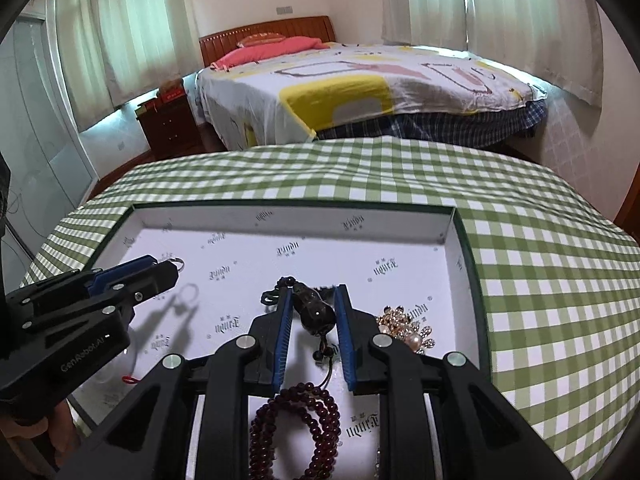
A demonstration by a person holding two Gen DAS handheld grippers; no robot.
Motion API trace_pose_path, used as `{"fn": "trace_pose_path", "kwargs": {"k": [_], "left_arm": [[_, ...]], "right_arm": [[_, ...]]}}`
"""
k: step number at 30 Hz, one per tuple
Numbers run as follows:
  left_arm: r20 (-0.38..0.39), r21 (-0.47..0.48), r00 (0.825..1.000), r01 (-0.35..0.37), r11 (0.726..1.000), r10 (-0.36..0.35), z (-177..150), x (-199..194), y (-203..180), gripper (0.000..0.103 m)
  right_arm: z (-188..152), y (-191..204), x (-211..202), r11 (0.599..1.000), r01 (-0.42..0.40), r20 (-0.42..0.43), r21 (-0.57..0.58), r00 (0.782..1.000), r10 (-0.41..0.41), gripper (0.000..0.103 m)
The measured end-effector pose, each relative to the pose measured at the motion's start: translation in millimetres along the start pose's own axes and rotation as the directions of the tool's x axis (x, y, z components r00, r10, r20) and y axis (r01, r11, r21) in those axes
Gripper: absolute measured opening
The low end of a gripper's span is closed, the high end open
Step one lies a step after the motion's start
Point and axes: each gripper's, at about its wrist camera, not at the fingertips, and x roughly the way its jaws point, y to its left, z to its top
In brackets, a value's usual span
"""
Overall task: Organize jewelry
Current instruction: 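Lift the bead strand and pearl ring and carry both over the tray, then open both tools to drop the ring and bead strand in the tray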
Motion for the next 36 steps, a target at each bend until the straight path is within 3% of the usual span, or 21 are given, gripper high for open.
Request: {"fn": "trace_pose_path", "kwargs": {"k": [28, 36], "left_arm": [[-0.054, 0.005, 0.998, -0.022, 1.0, 0.022, -1.7, 17.7, 0.9, 0.021], [-0.04, 0.013, 0.999, -0.024, 1.0, 0.025, -1.6, 12.5, 1.0, 0.04]], "right_arm": [[7.1, -1.2, 15.8, 1.0, 0.012, -0.072, -0.003, 0.997, -0.012, 0.023], [6.5, -2.2, 16.0, 1.0, 0.002, -0.069, 0.007, 0.998, -0.002, 0.023]]}}
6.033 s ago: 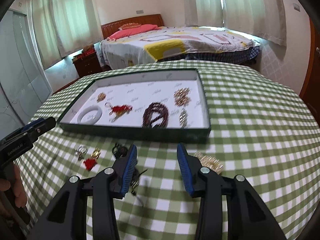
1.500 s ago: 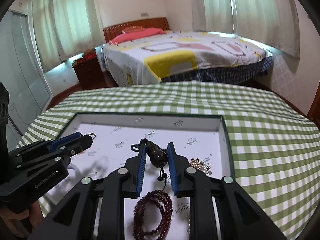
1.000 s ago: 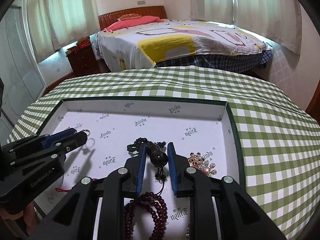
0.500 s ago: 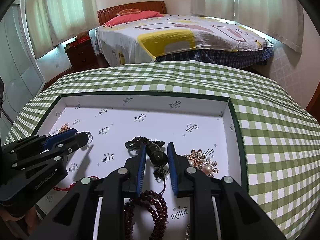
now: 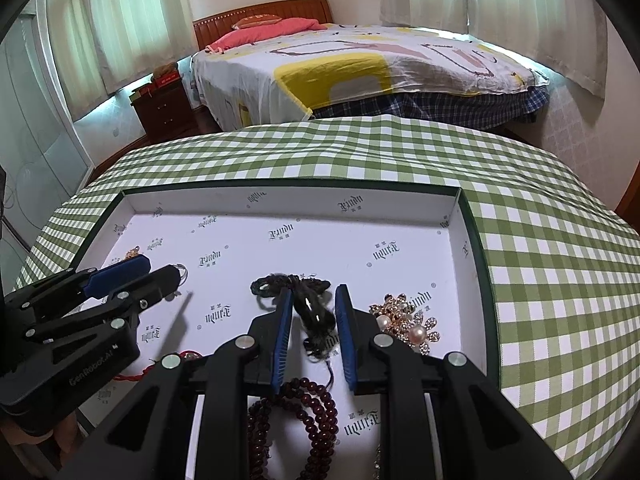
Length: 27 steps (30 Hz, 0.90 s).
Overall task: Organize jewelry
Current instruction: 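Open both tools to drop the ring and bead strand in the tray, then grasp the white pearl cluster with the right tool while the left tool grasps the red tassel charm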
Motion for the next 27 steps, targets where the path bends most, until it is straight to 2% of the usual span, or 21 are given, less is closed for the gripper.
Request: {"fn": "trace_pose_path", "kwargs": {"k": [3, 5, 6, 11, 17, 22, 27], "left_arm": [[0.009, -0.004, 1.0, 0.002, 1.0, -0.002, -1.1, -3.4, 0.5, 0.048], [0.017, -0.003, 1.0, 0.002, 1.0, -0.002, -1.1, -6.5, 0.5, 0.051], [0.021, -0.002, 1.0, 0.002, 1.0, -0.002, -1.2, -8.0, 0.5, 0.052], [0.053, -0.003, 0.999, -0.005, 1.0, 0.005, -2.7, -17.9, 1.4, 0.062], [0.124, 0.006, 0.991, -0.056, 0.998, 0.055, -3.6, -32.6, 2.2, 0.078], [0.161, 0.004, 0.982, -0.098, 0.995, 0.096, -3.7, -47.1, 2.5, 0.086], [0.191, 0.003, 0.976, -0.107, 0.994, 0.105, -6.4, -69.4, 2.8, 0.087]], "right_arm": [[-1.8, -0.3, -1.5, 1.0, -0.002, 0.006, 0.002, 1.0, 0.002, 0.024], [-3.0, -0.5, -3.3, 1.0, -0.003, 0.014, 0.003, 1.0, 0.003, 0.035], [-3.7, -0.2, -4.9, 1.0, -0.001, 0.02, 0.002, 1.0, 0.001, 0.036], [-4.5, 2.5, -11.5, 1.0, -0.002, 0.041, -0.004, 0.999, 0.002, 0.04], [-6.0, 4.2, -22.1, 1.0, 0.005, 0.07, -0.012, 0.998, -0.005, 0.053], [-6.1, 4.1, -33.0, 1.0, 0.008, 0.095, -0.012, 0.995, -0.007, 0.06], [-7.5, 5.5, -52.0, 1.0, 0.009, 0.127, -0.012, 0.992, -0.008, 0.063]]}}
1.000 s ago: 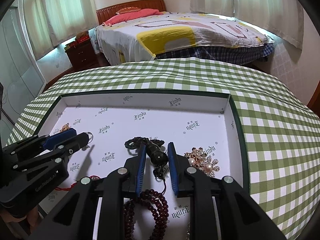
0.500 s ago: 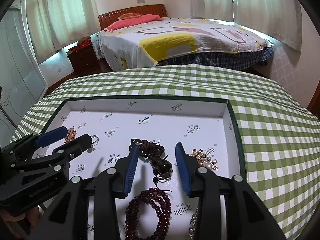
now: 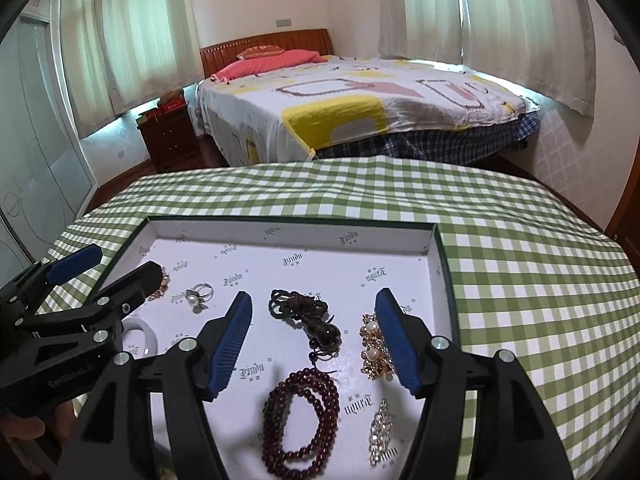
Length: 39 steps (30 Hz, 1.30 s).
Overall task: Organize jewelry
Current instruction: 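Grasp the white pearl cluster with the right tool while the left tool grasps the red tassel charm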
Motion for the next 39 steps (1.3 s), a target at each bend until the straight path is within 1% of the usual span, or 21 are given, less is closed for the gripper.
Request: {"fn": "trace_pose_path", "kwargs": {"k": [2, 6, 10, 18, 23, 27, 31, 35, 39], "left_arm": [[0.01, -0.005, 1.0, 0.0, 1.0, 0.0, -0.5, -8.1, 0.3, 0.09], [0.037, -0.02, 0.999, 0.005, 1.0, -0.005, -6.5, -32.3, 5.4, 0.091], [0.054, -0.039, 0.998, 0.014, 0.999, -0.012, -14.1, -52.4, 7.8, 0.092], [0.071, -0.046, 0.997, 0.009, 0.999, -0.006, -41.2, -84.2, 7.6, 0.092], [0.058, -0.057, 0.998, -0.007, 0.998, 0.01, -64.8, -95.8, 10.2, 0.092], [0.046, -0.068, 0.999, -0.017, 0.998, 0.02, -83.7, -101.7, 13.1, 0.092], [0.032, -0.061, 0.999, -0.032, 0.998, 0.034, -100.4, -106.6, 15.3, 0.092], [0.004, -0.055, 0.999, -0.041, 0.998, 0.041, -113.0, -105.6, 17.0, 0.092], [-0.009, -0.054, 0.999, -0.037, 0.998, 0.036, -118.5, -104.2, 16.7, 0.092]], "right_arm": [[-0.4, 0.5, -9.7, 1.0, 0.0, 0.016, 0.0, 1.0, 0.0, 0.065], [-3.2, 2.1, -31.0, 1.0, 0.005, 0.045, -0.003, 0.999, -0.005, 0.069], [-13.8, 3.3, -52.7, 1.0, 0.01, 0.067, -0.005, 0.998, -0.01, 0.073], [-44.2, -4.3, -82.5, 0.999, 0.03, 0.068, 0.016, 0.997, -0.031, 0.075], [-68.6, -12.2, -94.8, 0.998, 0.054, 0.053, 0.026, 0.997, -0.055, 0.075], [-88.6, -16.1, -99.5, 0.997, 0.062, 0.038, 0.039, 0.997, -0.063, 0.075], [-104.4, -16.8, -95.6, 0.997, 0.063, 0.011, 0.039, 0.998, -0.063, 0.075], [-114.1, -23.2, -89.5, 0.997, 0.062, -0.013, 0.054, 0.998, -0.061, 0.072], [-116.8, -33.6, -82.3, 0.994, 0.081, -0.032, 0.077, 0.996, -0.079, 0.069]]}}
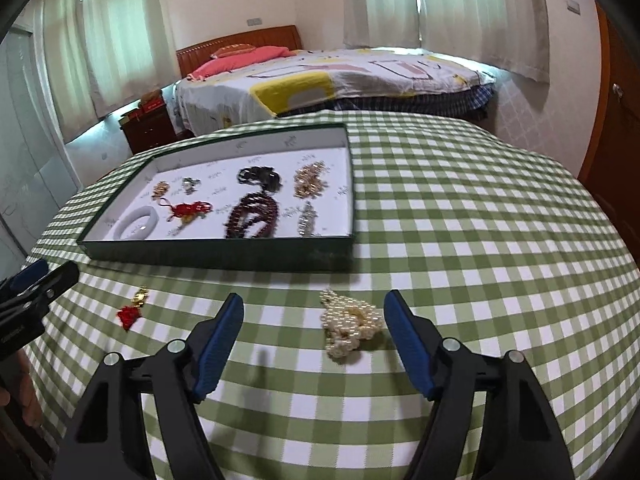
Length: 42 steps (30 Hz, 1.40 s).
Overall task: Organize jewelry
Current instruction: 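Grasp the white pearl cluster with the right tool while the left tool grasps the red tassel charm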
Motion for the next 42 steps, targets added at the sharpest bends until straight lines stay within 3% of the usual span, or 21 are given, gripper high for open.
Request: {"fn": "trace_pose_path", "kwargs": {"k": [7, 14, 19, 32, 42], "left_arm": [[-0.014, 0.011, 1.0, 0.011, 1.0, -0.011, -4.6, 4.9, -4.9, 0.092], [-0.027, 0.017, 0.999, 0.023, 1.0, -0.022, -8.9, 7.9, -9.9, 0.092], [-0.033, 0.023, 0.999, 0.034, 0.999, -0.033, -10.8, 8.3, -13.4, 0.092], [-0.067, 0.04, 0.994, 0.092, 0.995, -0.089, -16.2, 12.7, -27.1, 0.091], [-0.149, 0.07, 0.98, 0.145, 0.987, -0.133, -22.8, 28.0, -44.1, 0.064]], "right_arm": [[1.2, -10.3, 12.9, 0.999, 0.019, -0.047, 0.036, 0.999, -0.017, 0.061], [-2.6, -12.0, 17.7, 0.999, 0.011, -0.091, 0.041, 0.996, -0.008, 0.038], [-6.3, -5.9, 15.4, 1.0, 0.015, -0.094, 0.013, 0.995, -0.013, 0.028], [-14.4, 11.7, 3.6, 0.999, -0.031, -0.082, -0.018, 0.996, 0.029, 0.026], [-18.8, 10.9, 5.1, 0.998, -0.059, -0.091, -0.001, 0.994, 0.058, 0.026]]}}
